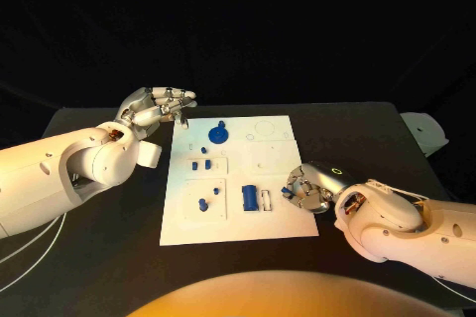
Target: Assemble the parts on the task board
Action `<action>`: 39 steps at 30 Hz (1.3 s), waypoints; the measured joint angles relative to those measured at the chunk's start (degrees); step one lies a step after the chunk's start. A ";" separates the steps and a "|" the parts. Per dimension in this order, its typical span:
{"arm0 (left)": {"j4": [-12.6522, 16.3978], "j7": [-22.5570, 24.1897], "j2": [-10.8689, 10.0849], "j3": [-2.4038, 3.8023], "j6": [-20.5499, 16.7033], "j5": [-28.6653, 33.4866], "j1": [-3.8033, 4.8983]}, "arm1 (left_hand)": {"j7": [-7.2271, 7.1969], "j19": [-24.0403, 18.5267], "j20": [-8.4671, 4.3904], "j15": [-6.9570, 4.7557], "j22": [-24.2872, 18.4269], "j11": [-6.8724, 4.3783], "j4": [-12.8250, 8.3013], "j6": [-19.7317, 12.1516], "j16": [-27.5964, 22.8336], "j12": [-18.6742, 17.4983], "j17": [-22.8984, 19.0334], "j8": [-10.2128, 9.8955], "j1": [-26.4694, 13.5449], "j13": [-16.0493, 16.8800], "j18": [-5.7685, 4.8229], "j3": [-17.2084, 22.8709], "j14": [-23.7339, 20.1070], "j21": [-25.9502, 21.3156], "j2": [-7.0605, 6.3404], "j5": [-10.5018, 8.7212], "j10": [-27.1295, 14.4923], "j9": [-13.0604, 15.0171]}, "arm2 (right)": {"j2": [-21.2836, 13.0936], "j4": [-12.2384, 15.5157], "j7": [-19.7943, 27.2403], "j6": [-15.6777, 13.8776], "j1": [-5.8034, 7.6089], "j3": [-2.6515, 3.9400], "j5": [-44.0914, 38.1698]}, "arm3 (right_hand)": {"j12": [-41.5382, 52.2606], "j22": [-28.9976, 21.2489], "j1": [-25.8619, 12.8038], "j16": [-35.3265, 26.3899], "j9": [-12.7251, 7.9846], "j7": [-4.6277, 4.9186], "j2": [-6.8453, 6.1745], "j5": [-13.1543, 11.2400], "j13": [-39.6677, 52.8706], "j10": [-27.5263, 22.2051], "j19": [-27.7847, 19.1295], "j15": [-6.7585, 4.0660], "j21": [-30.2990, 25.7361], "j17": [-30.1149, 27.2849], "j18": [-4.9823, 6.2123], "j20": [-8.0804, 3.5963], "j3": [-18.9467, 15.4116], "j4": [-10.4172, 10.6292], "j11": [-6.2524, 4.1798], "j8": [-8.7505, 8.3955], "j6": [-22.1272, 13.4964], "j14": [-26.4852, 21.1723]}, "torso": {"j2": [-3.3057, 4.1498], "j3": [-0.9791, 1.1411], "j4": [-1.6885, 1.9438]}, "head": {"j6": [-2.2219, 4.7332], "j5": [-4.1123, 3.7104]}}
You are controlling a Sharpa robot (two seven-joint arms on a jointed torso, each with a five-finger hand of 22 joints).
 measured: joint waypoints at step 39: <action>0.23 -0.13 -0.10 0.00 0.04 0.00 0.00 | 0.00 0.00 0.00 0.00 0.01 0.00 0.00 0.00 0.00 0.00 0.01 0.00 0.00 -0.02 0.00 0.00 0.00 0.00 0.00 0.00 0.01 0.01 | 7.55 -3.75 -0.79 -2.19 -0.44 0.02 11.66 | 1.93 0.03 -7.48 0.00 1.21 0.21 -0.51 0.18 -0.03 0.22 0.21 -0.22 0.00 0.03 0.00 -0.21 4.94 -6.10 -0.21 0.64 0.23 0.22 | 0.05 0.00 -0.07 | -0.11 0.12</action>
